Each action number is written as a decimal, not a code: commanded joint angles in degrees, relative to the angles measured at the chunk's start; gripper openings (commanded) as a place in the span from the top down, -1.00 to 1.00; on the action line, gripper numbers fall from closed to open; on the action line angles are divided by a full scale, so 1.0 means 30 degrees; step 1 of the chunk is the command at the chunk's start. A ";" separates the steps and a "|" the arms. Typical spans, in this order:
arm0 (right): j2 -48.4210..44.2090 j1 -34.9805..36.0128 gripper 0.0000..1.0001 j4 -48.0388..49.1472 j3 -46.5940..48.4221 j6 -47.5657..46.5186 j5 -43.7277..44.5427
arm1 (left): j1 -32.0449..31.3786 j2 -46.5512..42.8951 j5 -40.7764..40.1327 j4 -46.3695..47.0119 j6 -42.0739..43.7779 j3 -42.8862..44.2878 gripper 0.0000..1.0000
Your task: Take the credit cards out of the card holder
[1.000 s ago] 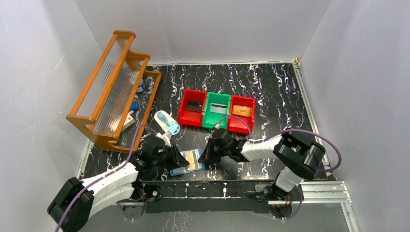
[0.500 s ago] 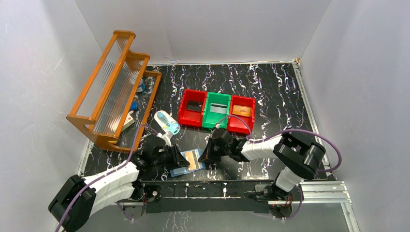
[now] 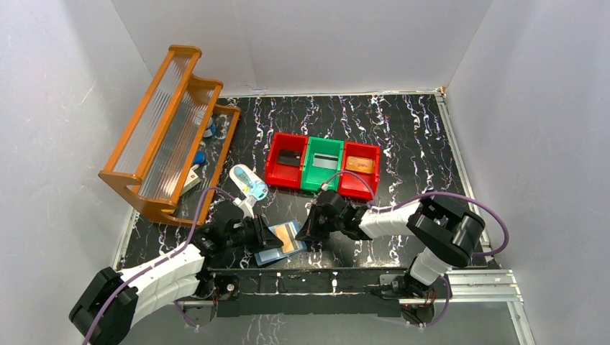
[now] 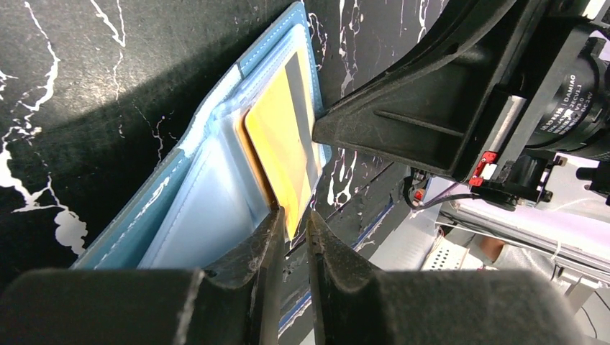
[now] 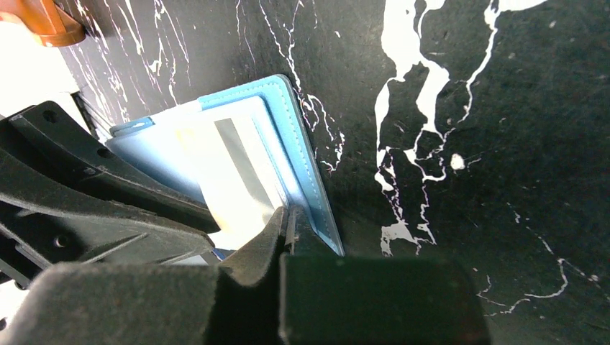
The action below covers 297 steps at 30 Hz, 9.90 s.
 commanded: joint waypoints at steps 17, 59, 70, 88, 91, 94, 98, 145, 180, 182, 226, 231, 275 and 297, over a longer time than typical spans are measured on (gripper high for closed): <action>0.0751 0.0266 1.00 -0.0471 -0.0819 -0.0772 0.0669 | -0.0101 0.1528 -0.0051 0.3653 -0.1509 -0.0297 0.68; -0.4193 0.0486 0.14 -1.0030 0.2858 -0.5236 0.6191 | -0.0023 0.0731 -0.5538 -0.9715 0.6698 0.8012 -0.19; -0.8280 0.0508 0.00 -0.0707 -0.4966 0.1011 0.2025 | 0.0919 0.8857 -0.2165 -0.6736 0.9736 0.9994 -0.33; -0.2094 -0.2223 -0.09 0.0928 -0.2006 -0.0480 0.0549 | 0.0704 0.5951 0.0063 -0.4980 0.6101 0.5398 -0.18; -0.1437 -0.3155 -0.09 0.0506 -0.0983 -0.1803 -0.0580 | -0.0148 0.4858 0.0298 -0.4713 0.5062 0.4708 -0.14; -0.1031 -0.3686 -0.10 -0.1227 0.0429 -0.2931 -0.0789 | -0.1336 0.3634 -0.0138 -0.4898 0.4317 0.4709 -0.10; -0.1819 -0.3703 -0.10 -0.2539 0.0539 -0.2970 -0.0016 | -0.1449 0.1343 -0.4309 -0.8367 0.4461 0.6222 -0.37; -0.4151 -0.2391 -0.07 -0.5424 0.2479 -0.3465 0.0712 | -0.5391 0.0673 -1.0401 -0.9864 0.3691 0.7117 -0.57; -0.2677 -0.0012 0.24 -0.4566 0.0075 -0.1530 0.2651 | -0.0954 0.4812 -0.0670 -0.3171 0.4726 0.4149 -0.04; -0.2239 -0.0013 0.27 -0.4624 0.0262 -0.1668 0.2448 | -0.1123 0.5135 -0.0931 -0.3439 0.5020 0.4531 -0.07; -0.3764 -0.0812 0.55 -0.1449 -0.2224 -0.1551 0.1323 | -0.4439 0.7220 -0.6861 -0.8937 0.6271 0.8840 0.02; -0.3958 -0.1302 0.54 -0.0785 -0.2635 -0.1318 0.0907 | -0.4437 0.7173 -0.7259 -0.9282 0.7099 1.0738 -0.12; -0.2358 -0.2417 0.49 0.3132 -0.3515 -0.1429 -0.1704 | -0.4445 1.1402 -0.3273 -0.3588 0.5488 0.8240 0.75; -0.4738 -0.4100 0.79 0.0271 -0.4879 -0.2948 -0.1759 | -0.4437 1.1865 -0.4611 -0.4028 0.5061 0.6946 0.80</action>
